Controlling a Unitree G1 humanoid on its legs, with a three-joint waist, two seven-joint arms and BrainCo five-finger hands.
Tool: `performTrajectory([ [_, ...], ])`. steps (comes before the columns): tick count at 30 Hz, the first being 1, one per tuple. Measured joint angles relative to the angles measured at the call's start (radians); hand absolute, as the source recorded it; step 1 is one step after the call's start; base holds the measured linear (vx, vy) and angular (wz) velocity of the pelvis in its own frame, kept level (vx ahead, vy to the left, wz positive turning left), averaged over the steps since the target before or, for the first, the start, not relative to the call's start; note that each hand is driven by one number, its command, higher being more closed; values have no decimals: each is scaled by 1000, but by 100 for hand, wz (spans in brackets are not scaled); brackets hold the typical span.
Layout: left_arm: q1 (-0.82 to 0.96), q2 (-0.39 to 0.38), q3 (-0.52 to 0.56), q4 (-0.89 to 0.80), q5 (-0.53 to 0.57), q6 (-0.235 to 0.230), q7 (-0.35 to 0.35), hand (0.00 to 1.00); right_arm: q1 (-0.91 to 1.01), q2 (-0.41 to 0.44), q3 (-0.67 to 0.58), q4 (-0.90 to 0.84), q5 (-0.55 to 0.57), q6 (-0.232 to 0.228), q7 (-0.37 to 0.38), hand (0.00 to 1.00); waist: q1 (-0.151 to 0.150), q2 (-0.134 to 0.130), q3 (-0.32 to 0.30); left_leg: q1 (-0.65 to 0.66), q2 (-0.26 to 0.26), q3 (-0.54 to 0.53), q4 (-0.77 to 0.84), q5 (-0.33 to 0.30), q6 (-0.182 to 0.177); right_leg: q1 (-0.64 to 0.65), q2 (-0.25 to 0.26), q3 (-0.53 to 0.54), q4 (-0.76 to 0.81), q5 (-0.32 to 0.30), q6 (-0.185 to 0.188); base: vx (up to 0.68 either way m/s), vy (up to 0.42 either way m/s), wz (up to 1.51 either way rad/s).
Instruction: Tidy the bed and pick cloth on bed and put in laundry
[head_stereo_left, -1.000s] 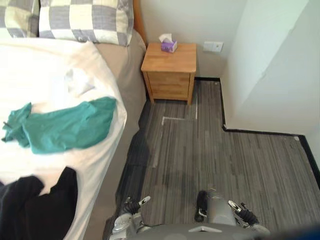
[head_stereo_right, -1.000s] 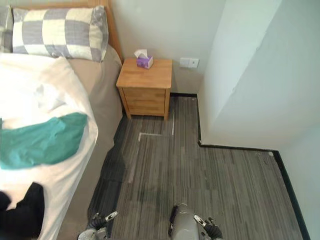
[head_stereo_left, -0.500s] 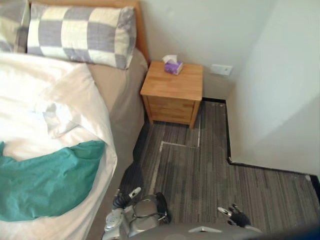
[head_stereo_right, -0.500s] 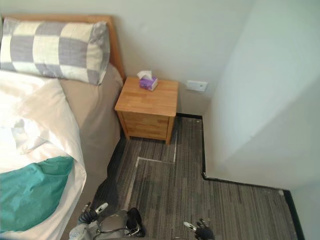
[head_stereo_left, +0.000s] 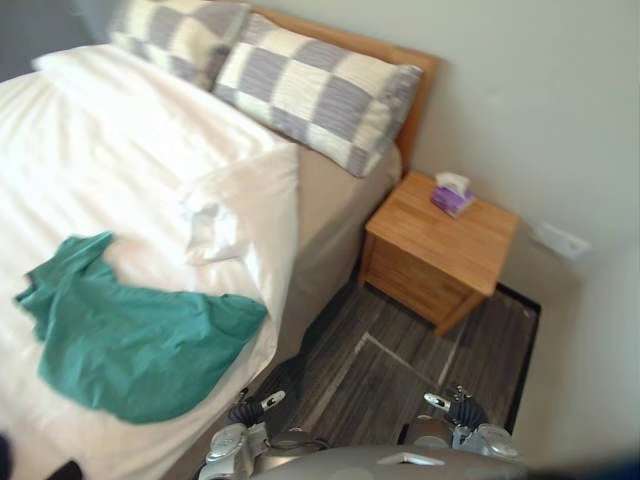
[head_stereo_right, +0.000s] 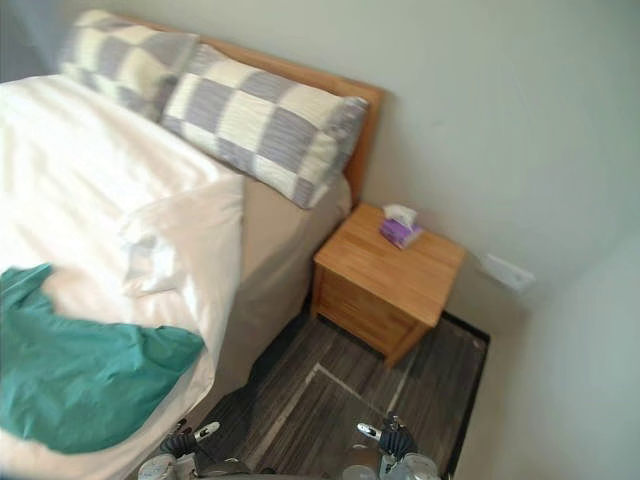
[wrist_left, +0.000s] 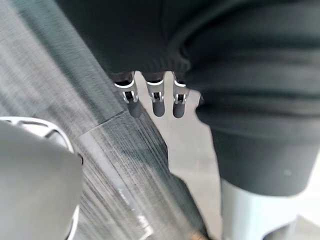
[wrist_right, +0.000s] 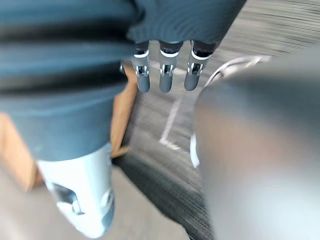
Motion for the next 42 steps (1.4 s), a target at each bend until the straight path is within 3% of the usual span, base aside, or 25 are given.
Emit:
performTrajectory([
  [3,-2,-4,12,-3,-35,-3,-7,0,0,8,10,12,23,-11,-9,0,7,2,0,2,9,-158,-20,11,-33,-4,74,133,-316,14,8,201,-298,151],
  [5,5,-5,38,-22,-23,-12,-24,0,0,29,46,19,41,-27,-7,0,12,-27,-9,-23,-2,-212,-7,-4,-77,20,111,248,-565,80,3,249,-396,132],
  [6,15,-21,53,-23,-16,-18,-26,0,-3,34,47,18,43,-40,-2,0,11,-17,-11,-32,18,-222,7,-3,-110,34,126,240,-561,106,2,274,-354,92],
  [7,25,-48,58,-35,8,-33,-32,0,-9,18,50,18,55,-58,-5,0,24,11,-20,-31,55,-195,-12,12,-142,33,148,220,-553,102,-11,302,-298,69],
  [9,22,-76,81,-34,55,-50,-40,0,-20,12,82,17,60,-73,-8,0,33,39,-21,-3,89,-203,-59,34,-177,49,165,173,-539,84,-36,368,-295,42],
  [11,23,-84,85,-31,100,-68,-40,0,-29,12,130,17,60,-83,-8,0,33,47,-25,34,109,-200,-102,65,-198,86,185,148,-540,71,-57,273,-178,48],
  [14,24,-83,83,-32,96,-82,-35,0,-34,43,160,17,82,-90,-7,0,39,32,-29,52,118,-170,-90,104,-202,136,185,123,-539,57,-67,198,-108,47],
  [18,22,-78,77,-45,103,-88,7,0,-33,60,176,14,130,-62,-20,0,40,18,-29,-41,119,-92,142,108,-208,211,136,82,-587,55,-63,102,-41,41],
  [19,23,-77,78,-45,106,-89,10,0,-31,71,176,14,147,-56,-26,0,41,3,-21,-62,124,-56,181,97,-211,233,120,67,-602,55,-63,92,10,50],
  [20,24,-84,69,-36,135,-91,28,0,-25,63,157,8,191,-56,-41,0,29,32,-38,-54,167,86,97,128,-196,258,119,35,-607,54,-60,75,15,42],
  [21,24,-89,67,-34,142,-91,28,0,-23,63,148,7,198,-56,-44,0,28,37,-41,-58,172,104,87,133,-197,259,119,31,-606,53,-57,75,60,41],
  [23,24,-77,45,-33,143,-91,27,0,-11,66,113,0,225,-58,-67,0,32,30,-49,-21,140,137,20,150,-183,260,99,22,-608,50,-39,62,88,17],
  [27,23,-42,39,-29,144,-75,25,0,22,97,39,-17,281,-77,-146,0,32,-21,-61,21,99,141,-128,215,-180,267,92,5,-647,71,-14,36,43,16],
  [32,30,-36,42,-20,143,-35,7,0,83,81,-81,-53,353,-146,-250,0,23,-23,-71,97,91,140,-270,296,-191,311,116,-2,-677,104,-10,-23,-20,8],
  [34,34,-24,50,-20,140,-26,-5,0,90,60,-115,-126,351,-167,-301,0,9,-25,-70,104,92,138,-299,312,-193,308,124,-2,-678,105,-8,-70,-33,6],
  [38,50,-17,50,-35,141,-27,-7,0,103,-7,-133,-384,266,-171,-392,0,7,-26,-71,100,96,138,-305,312,-193,306,130,3,-680,109,-9,-109,-22,2],
  [42,86,1,50,-73,141,-41,-7,0,74,-112,-173,-660,185,-119,-409,0,-6,-25,-75,59,102,120,-307,311,-193,288,142,6,-700,109,-9,-132,-13,20],
])
